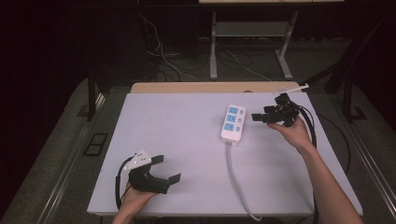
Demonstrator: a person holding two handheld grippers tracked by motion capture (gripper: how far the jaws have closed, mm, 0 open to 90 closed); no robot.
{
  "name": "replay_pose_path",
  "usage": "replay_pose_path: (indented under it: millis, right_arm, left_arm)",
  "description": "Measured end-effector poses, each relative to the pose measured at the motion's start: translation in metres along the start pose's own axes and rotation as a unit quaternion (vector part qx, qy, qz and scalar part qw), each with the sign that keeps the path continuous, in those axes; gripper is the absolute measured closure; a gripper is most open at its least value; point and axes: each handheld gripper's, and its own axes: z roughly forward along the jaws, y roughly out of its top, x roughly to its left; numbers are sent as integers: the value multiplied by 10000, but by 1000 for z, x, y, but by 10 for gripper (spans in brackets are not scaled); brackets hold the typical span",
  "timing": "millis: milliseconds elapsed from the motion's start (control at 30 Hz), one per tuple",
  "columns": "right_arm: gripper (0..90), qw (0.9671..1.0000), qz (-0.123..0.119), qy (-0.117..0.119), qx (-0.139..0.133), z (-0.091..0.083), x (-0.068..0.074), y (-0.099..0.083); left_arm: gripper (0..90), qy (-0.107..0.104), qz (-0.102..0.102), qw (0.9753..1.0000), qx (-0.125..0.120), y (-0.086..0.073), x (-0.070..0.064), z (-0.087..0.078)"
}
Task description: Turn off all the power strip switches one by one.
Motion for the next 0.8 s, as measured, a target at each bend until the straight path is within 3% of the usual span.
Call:
replay_pose_path:
  millis: [100, 133, 400, 800]
  right_arm:
    - [77, 9999, 74, 100, -115, -11, 5, -7]
    - [2, 9997, 92, 120, -174, -14, 7, -10]
    - [1, 9990, 129, 369, -220, -33, 23, -37]
    - [2, 9979, 81, 511, -381, -54, 47, -92]
  left_arm:
    - [0, -3, -3, 10000, -5, 0, 0, 0]
    - [0, -1, 1, 10000, -2, 0, 0, 0]
    - [0, -35, 23, 10000, -1, 1, -2, 2]
    - [0, -26, -16, 10000, 7, 2, -1, 1]
